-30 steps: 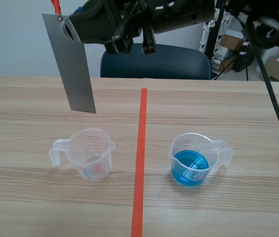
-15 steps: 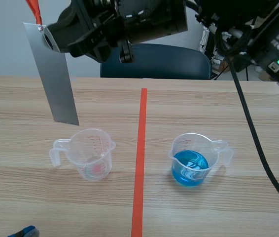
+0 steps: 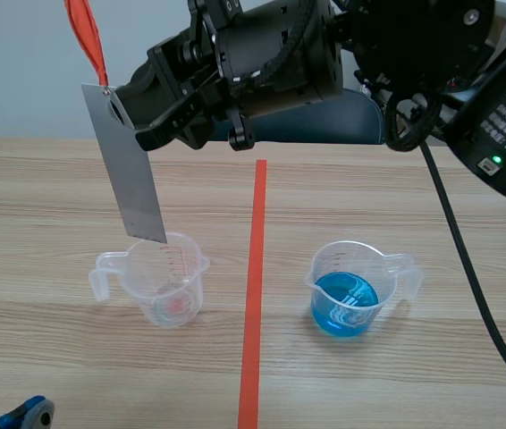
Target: Do the redox reaction experiment. move the plate over the left beaker
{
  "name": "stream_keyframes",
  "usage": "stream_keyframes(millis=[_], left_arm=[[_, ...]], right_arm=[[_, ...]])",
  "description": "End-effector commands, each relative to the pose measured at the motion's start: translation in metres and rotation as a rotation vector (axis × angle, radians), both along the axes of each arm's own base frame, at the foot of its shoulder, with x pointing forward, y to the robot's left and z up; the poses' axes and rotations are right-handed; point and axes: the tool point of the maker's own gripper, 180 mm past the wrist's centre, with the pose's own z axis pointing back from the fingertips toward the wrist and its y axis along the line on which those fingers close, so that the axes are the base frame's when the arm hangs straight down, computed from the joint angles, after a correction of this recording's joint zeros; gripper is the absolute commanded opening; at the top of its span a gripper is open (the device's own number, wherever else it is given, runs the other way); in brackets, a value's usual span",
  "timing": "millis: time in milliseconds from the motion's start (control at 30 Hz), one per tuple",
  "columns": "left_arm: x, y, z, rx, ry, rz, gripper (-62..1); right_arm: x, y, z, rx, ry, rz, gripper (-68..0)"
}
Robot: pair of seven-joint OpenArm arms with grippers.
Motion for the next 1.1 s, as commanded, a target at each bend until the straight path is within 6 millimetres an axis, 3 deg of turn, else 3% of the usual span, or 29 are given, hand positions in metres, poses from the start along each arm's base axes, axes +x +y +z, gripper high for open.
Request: stream_keyframes(millis=[0,67,233,333,1067], left_arm=[[0.005,0.002,0.008,0.004,-0.039,-0.006,-55.4],[0.006,0.003,0.011,-0.001,-0.054,-0.006,-45.7],[0.003,0.003,0.026,-0.042,-0.128,-0.009,-13.2],[0.001,0.005,0.035,-0.075,-0.172,-0.007,-4.2],[0.001,0.006,0.034,-0.074,-0.165,-0.004,-2.2]], right_arm=[[0.008,-0.002,0.014,0.013,-0.052,-0.012,-66.9],[0.01,-0.002,0.018,0.029,-0.081,-0.02,-66.9],[0.012,0.0,0.027,0.06,-0.107,-0.022,-66.9],[0.011,0.002,0.028,0.064,-0.107,-0.019,-66.9],[0.005,0.009,0.028,0.074,-0.076,0.001,-66.9]])
